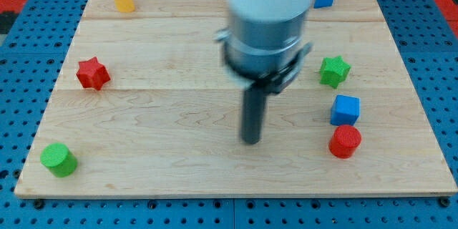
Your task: Push the green circle towards the bottom right of the red star
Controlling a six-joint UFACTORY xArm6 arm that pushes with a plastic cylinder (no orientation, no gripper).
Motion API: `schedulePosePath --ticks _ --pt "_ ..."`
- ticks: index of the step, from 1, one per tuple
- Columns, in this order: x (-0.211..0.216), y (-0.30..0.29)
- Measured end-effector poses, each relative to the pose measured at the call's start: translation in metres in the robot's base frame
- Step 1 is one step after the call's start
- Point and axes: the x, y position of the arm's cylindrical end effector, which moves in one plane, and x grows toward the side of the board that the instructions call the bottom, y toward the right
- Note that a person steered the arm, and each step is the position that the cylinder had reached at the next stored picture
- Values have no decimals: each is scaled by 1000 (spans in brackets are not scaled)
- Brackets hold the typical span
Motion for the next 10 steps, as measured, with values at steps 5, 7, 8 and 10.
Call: schedulePosePath --ticks 5,7,8,10 --pt "1 -253" --pt "-62 -270" --pt "-64 -273" --pt "-64 -157"
